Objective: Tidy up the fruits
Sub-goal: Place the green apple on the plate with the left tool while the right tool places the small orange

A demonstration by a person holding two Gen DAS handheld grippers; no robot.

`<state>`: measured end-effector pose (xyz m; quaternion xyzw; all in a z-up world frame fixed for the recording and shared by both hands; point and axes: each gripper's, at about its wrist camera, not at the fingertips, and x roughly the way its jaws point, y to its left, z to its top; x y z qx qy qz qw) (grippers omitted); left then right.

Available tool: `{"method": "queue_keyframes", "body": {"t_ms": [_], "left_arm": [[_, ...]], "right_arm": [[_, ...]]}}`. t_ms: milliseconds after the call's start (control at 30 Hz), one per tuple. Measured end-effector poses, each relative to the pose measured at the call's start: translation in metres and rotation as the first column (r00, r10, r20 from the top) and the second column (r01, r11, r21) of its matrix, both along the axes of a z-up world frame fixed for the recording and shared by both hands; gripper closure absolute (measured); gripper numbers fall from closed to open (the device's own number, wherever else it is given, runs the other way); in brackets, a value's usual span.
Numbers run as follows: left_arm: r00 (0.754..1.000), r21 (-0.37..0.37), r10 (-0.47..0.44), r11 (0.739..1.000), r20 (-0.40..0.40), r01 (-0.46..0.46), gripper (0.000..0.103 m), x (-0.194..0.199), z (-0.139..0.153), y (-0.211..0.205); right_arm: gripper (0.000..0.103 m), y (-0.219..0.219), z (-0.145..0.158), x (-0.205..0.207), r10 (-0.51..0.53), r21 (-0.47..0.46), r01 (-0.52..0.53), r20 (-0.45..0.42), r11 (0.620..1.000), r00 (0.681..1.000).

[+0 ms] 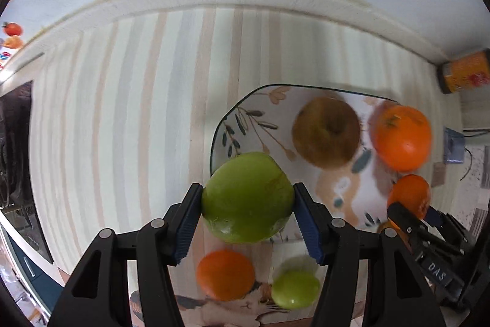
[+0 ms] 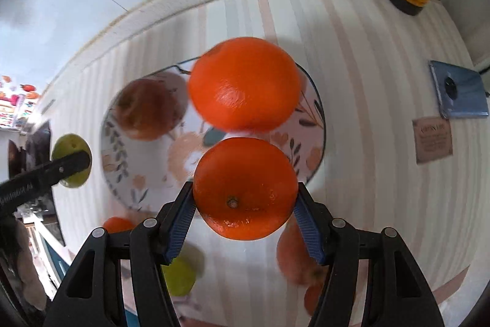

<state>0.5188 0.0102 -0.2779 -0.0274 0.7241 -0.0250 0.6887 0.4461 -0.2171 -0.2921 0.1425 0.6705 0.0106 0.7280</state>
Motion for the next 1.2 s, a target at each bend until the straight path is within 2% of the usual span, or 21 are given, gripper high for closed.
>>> {"method": "queue_keyframes", "body": {"t_ms": [167, 500, 567, 600, 633, 667, 733, 967, 1200], "left_arm": [[0.997, 0.004, -0.001, 1.0, -0.078, 0.002, 0.046, 0.008, -0.028, -0.006], [0.994, 0.039, -0.017, 0.999, -0.11, 0.022, 0.046, 0.0, -0.044, -0.013], [0.993, 0.036, -0.009, 0.999, -0.119, 0.013, 0.046, -0.007, -0.042, -0.012], [0.993, 0.032, 0.002, 0.999, -0.121, 0.002, 0.046, -0.009, -0.041, -0.011], [0.993, 0.021, 0.012, 1.0, -0.116, -0.009, 0.045, -0.012, -0.038, -0.01], [0.994, 0.011, 0.011, 1.0, -0.107, -0.01, 0.042, -0.014, -0.034, -0.01], [0.996, 0.01, 0.002, 1.0, -0.084, -0.001, 0.021, -0.022, -0.023, -0.009], [1.0, 0.021, 0.009, 1.0, 0.02, -0.01, 0.019, -0.05, 0.022, -0.004], [0.993, 0.006, 0.019, 1.0, 0.119, -0.02, 0.019, -0.072, 0.066, 0.006]], "right_arm": [[0.037, 0.004, -0.02, 0.011, 0.004, 0.006, -0.004, -0.062, 1.0, 0.998], [0.036, 0.006, -0.024, 0.03, 0.021, -0.002, -0.021, -0.102, 1.0, 0.995], [0.029, 0.006, -0.026, 0.035, 0.017, 0.007, -0.016, -0.115, 1.0, 0.993], [0.017, 0.005, -0.024, 0.037, 0.012, 0.024, -0.009, -0.12, 1.0, 0.993], [0.009, 0.003, -0.026, 0.033, 0.008, 0.034, -0.004, -0.119, 0.999, 0.993], [0.009, 0.001, -0.023, 0.033, 0.005, 0.044, 0.0, -0.116, 0.999, 0.993], [0.009, -0.001, -0.012, 0.035, 0.014, 0.047, -0.009, -0.11, 0.999, 0.994], [0.009, 0.01, 0.02, 0.031, 0.08, -0.053, -0.083, -0.065, 0.995, 0.995], [0.009, 0.012, 0.047, 0.0, 0.1, -0.08, -0.099, 0.002, 0.992, 0.995]]}}
